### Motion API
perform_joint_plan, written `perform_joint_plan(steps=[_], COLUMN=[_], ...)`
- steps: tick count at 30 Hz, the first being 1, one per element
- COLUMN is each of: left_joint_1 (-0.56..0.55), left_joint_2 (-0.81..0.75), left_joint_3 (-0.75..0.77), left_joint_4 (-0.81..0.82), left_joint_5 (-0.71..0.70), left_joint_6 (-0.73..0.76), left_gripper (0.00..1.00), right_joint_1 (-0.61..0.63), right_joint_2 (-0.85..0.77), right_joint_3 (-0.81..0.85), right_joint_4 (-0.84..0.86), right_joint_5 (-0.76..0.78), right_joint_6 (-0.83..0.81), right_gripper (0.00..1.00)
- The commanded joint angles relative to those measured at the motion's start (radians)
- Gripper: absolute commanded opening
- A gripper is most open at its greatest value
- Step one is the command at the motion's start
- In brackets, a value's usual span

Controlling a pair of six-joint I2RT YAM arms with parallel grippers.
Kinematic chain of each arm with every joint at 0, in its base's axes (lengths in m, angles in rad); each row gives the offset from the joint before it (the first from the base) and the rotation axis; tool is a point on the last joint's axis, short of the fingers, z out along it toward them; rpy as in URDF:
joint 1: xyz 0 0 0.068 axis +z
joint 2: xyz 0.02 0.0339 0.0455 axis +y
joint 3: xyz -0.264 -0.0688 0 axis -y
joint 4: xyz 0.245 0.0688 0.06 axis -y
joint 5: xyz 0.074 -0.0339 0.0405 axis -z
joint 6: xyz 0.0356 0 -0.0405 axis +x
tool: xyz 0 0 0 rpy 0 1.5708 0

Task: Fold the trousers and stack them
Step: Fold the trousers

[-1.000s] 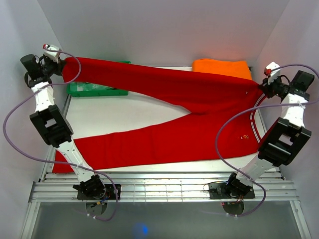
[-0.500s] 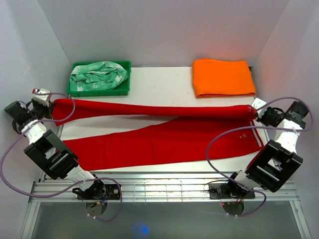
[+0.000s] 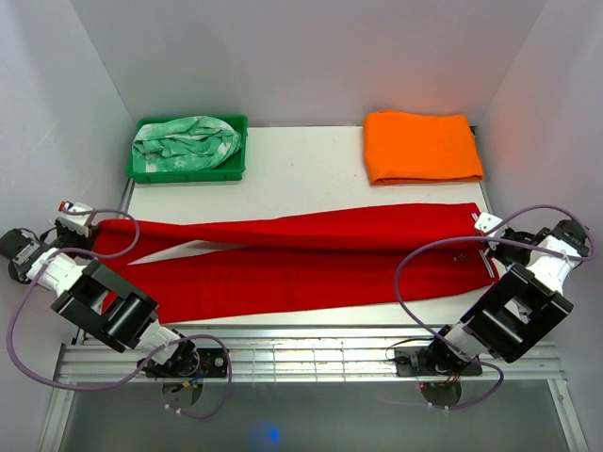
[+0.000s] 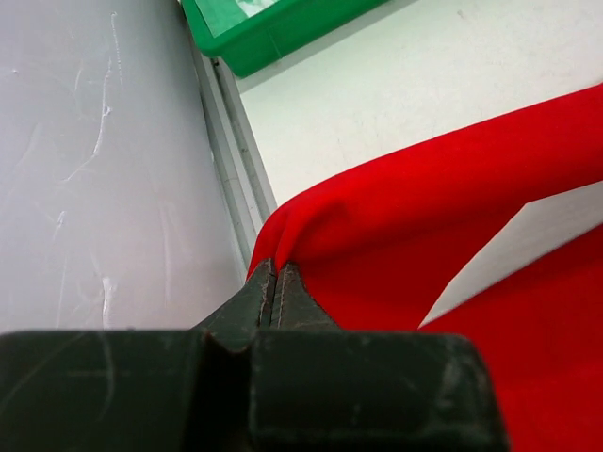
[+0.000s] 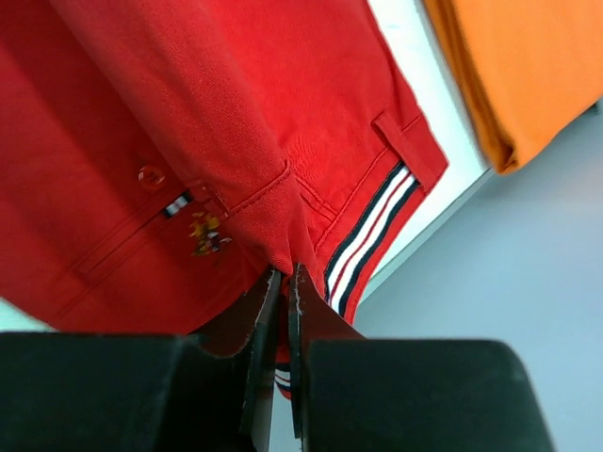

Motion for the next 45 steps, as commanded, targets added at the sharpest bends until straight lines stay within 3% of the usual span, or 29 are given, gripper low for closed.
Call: perform_joint_plan(steps=[1,4,9,13,17,18,20,21,23,24,25,27,31,35,38,39,42,45], left_joint_1=[0.086,0.118,0.146,0.218,0.269,0.281,0.282,0.284,0.284,0.284,0.282,0.269,0.220,0.115,-0.007,-0.077,-0.225,-0.322], left_joint_2=[-0.089,-0.097,-0.095,-0.100,-0.101,-0.109,-0.127,-0.141,-0.141,-0.140,-0.140,-0.158,-0.202,-0.181,-0.149,-0.140,-0.076,0.003], left_joint_3=[0.043,0.007,-0.133,-0.202,-0.140,-0.111,-0.077,-0.029,0.031,0.060,0.106,0.121,0.062,0.078,0.092,0.095,0.115,0.124], left_joint_4=[-0.203,-0.441,-0.559,-0.633,-0.784,-0.817,-0.840,-0.872,-0.929,-0.971,-0.988,-1.006,-1.001,-0.947,-0.819,-0.727,-0.616,-0.601], left_joint_5=[0.050,-0.007,-0.183,-0.300,-0.318,-0.317,-0.317,-0.309,-0.285,-0.239,-0.217,-0.185,-0.194,-0.191,-0.226,-0.241,-0.359,-0.477], left_joint_6=[0.295,0.605,0.889,1.135,1.290,1.311,1.309,1.302,1.290,1.284,1.264,1.249,1.201,0.880,0.612,0.425,0.167,0.059], left_gripper=[0.00,0.00,0.00,0.02,0.31,0.36,0.47,0.61,0.74,0.87,0.89,0.93,0.95,0.93,0.91,0.91,0.89,0.88], right_joint_1=[-0.056,-0.078,-0.081,-0.084,-0.090,-0.094,-0.104,-0.111,-0.113,-0.111,-0.110,-0.076,0.054,0.204,0.327,0.359,0.482,0.553], right_joint_2=[-0.016,-0.035,-0.052,-0.072,-0.025,-0.017,0.003,0.012,0.055,0.075,0.114,0.142,0.144,0.100,0.089,0.090,0.124,0.162], right_joint_3=[-0.018,-0.102,-0.234,-0.278,-0.186,-0.132,-0.072,-0.037,0.099,0.153,0.252,0.328,0.362,0.258,0.217,0.185,0.132,0.098], right_joint_4=[-0.095,-0.103,-0.098,-0.075,-0.084,-0.089,-0.103,-0.109,-0.164,-0.202,-0.240,-0.329,-0.368,-0.305,-0.230,-0.162,-0.065,-0.023], right_joint_5=[0.045,0.111,0.206,0.281,0.265,0.263,0.245,0.232,0.190,0.174,0.139,0.123,0.151,0.202,0.257,0.275,0.358,0.451], right_joint_6=[-0.241,-0.352,-0.503,-0.542,-0.435,-0.417,-0.388,-0.347,-0.287,-0.241,-0.220,-0.105,0.096,0.253,0.393,0.443,0.578,0.638], right_gripper=[0.08,0.08,0.08,0.19,0.40,0.55,0.64,0.70,0.78,0.91,0.98,0.90,0.93,0.96,1.00,0.94,0.85,0.81])
